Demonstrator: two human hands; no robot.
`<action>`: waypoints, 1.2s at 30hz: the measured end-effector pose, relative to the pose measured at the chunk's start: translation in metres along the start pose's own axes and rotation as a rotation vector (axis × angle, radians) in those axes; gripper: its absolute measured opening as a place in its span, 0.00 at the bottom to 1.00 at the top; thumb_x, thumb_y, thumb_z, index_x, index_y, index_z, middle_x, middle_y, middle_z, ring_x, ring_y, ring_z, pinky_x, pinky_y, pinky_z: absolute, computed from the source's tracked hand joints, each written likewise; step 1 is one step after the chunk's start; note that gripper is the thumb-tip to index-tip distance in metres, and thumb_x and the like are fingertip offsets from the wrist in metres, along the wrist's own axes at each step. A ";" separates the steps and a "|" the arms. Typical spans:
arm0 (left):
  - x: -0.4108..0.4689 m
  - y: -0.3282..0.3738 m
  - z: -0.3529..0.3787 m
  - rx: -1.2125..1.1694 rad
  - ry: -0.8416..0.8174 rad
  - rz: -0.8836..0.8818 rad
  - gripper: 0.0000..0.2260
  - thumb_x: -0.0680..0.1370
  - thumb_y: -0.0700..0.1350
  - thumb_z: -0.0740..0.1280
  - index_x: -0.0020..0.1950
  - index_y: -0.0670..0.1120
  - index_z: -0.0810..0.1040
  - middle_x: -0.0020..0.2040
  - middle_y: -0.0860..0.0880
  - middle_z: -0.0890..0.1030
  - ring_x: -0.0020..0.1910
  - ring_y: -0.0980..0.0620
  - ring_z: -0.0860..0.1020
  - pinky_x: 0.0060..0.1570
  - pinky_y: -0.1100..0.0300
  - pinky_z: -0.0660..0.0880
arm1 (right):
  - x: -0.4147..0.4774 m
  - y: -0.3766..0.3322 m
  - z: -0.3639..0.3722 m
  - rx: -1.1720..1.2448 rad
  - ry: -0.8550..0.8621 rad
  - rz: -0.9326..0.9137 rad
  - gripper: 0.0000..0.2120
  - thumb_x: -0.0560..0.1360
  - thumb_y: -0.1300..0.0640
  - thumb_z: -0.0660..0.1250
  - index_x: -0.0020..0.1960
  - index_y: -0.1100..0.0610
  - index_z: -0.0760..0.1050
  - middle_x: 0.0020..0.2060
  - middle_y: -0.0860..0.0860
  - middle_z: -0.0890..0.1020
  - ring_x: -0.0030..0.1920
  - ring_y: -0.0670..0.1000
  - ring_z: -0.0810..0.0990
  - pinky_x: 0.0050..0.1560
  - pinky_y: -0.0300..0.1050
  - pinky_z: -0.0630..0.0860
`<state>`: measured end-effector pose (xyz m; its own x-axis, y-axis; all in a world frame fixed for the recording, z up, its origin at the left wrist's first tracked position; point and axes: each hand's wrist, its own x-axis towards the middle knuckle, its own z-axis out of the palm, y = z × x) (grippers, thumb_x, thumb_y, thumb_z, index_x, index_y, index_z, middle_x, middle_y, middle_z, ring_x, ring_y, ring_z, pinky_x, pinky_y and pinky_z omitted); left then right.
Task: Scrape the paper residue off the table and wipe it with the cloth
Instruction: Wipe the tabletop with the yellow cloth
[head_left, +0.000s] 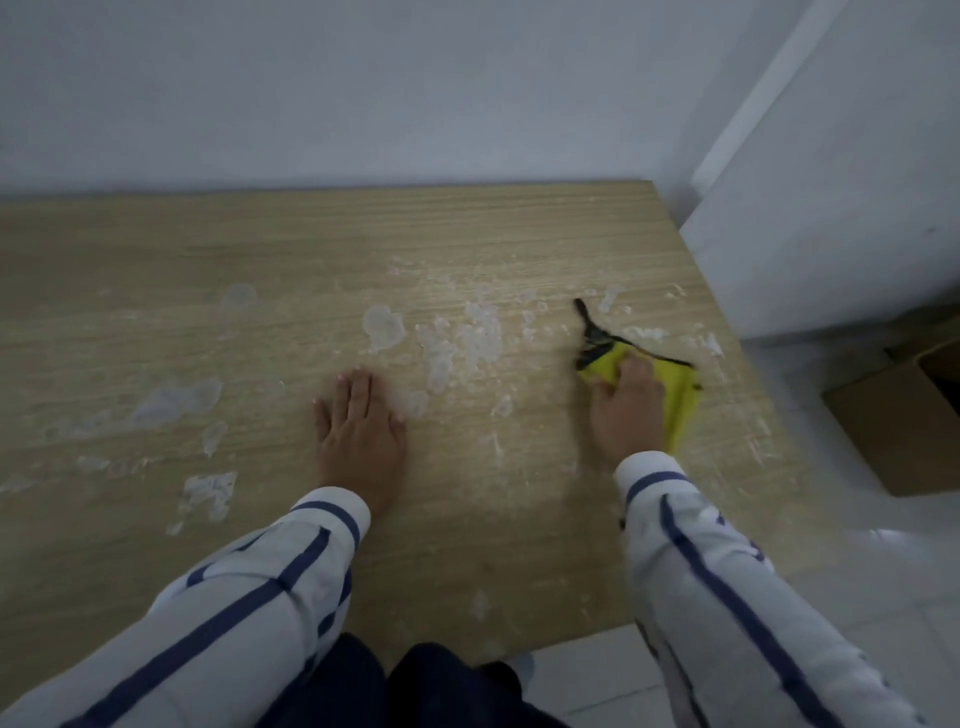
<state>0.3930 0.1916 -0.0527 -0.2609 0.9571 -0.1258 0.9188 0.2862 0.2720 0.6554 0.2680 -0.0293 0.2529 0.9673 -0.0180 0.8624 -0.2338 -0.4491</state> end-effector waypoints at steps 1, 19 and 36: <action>-0.003 0.006 0.003 -0.001 -0.001 0.005 0.25 0.82 0.50 0.48 0.77 0.43 0.48 0.78 0.46 0.49 0.77 0.47 0.45 0.73 0.47 0.40 | -0.012 -0.014 0.006 0.013 -0.007 -0.114 0.18 0.74 0.56 0.61 0.61 0.64 0.70 0.61 0.62 0.74 0.56 0.65 0.72 0.59 0.59 0.70; -0.052 0.083 0.035 0.012 -0.004 -0.022 0.25 0.82 0.50 0.49 0.77 0.43 0.50 0.78 0.45 0.51 0.77 0.47 0.47 0.73 0.47 0.43 | -0.095 0.023 -0.002 -0.025 -0.406 -0.613 0.25 0.76 0.54 0.56 0.69 0.67 0.64 0.70 0.63 0.66 0.71 0.63 0.63 0.73 0.57 0.55; -0.047 0.136 0.047 0.002 -0.023 0.031 0.25 0.81 0.50 0.49 0.77 0.44 0.49 0.78 0.46 0.50 0.77 0.47 0.46 0.73 0.46 0.43 | -0.060 0.104 -0.028 -0.056 -0.325 -0.827 0.22 0.71 0.54 0.58 0.62 0.63 0.73 0.65 0.59 0.74 0.67 0.61 0.71 0.69 0.59 0.58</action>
<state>0.5443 0.1832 -0.0545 -0.2252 0.9644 -0.1388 0.9269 0.2560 0.2744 0.7422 0.1826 -0.0504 -0.5897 0.8069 0.0359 0.7365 0.5554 -0.3863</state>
